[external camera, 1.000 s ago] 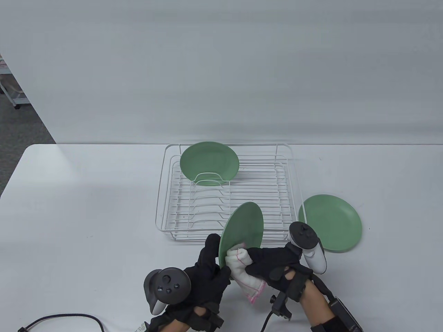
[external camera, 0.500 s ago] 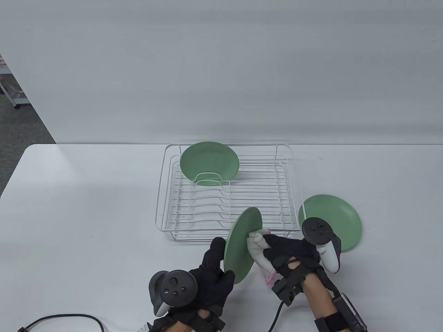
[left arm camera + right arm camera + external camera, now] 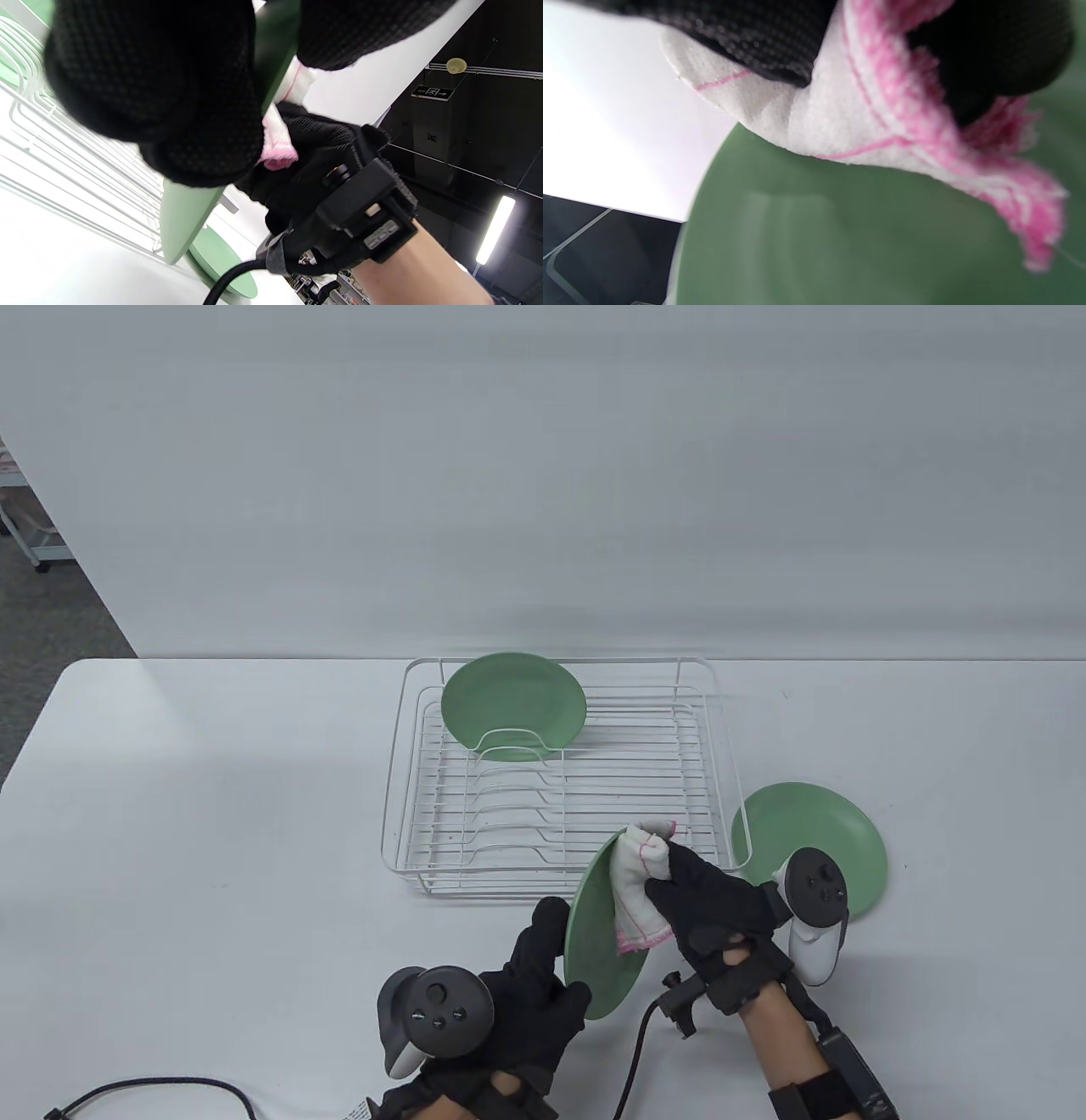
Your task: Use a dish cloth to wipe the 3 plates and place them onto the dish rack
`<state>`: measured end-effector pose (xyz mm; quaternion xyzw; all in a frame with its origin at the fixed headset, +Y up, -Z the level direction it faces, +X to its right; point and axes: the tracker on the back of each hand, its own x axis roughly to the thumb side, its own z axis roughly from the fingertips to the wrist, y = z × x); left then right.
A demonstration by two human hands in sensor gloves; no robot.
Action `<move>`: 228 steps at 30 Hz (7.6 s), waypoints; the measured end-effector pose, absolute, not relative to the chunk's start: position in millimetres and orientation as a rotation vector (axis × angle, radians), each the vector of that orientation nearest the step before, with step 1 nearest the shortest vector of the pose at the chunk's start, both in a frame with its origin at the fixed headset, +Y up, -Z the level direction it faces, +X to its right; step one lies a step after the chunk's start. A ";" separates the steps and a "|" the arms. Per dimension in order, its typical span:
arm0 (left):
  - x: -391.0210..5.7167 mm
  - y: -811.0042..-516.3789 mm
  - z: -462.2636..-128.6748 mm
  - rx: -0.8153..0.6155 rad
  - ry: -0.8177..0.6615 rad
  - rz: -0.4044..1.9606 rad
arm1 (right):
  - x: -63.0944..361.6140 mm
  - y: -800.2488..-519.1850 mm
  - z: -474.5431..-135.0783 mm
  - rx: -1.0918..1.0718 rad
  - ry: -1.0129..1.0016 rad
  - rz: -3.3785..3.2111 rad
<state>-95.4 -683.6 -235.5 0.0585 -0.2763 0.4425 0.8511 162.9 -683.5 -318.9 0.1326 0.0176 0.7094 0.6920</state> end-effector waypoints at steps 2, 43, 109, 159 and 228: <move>-94.2 -684.2 -235.4 0.119 -0.586 0.936 | 156.3 -680.5 -315.6 0.344 0.067 1.545; -102.9 -680.3 -235.7 0.177 -0.595 0.874 | 197.5 -701.6 -314.7 0.043 0.025 1.673; -157.5 -539.3 -392.5 0.517 -0.102 0.231 | 256.6 -679.8 -268.9 0.199 0.058 1.625; -52.6 -676.3 -200.9 0.354 -0.855 0.050 | 165.7 -718.7 -255.5 0.121 0.339 1.468; -215.8 -672.4 -265.3 0.272 -0.168 1.395 | 309.1 -568.1 -300.0 -0.533 -0.674 2.033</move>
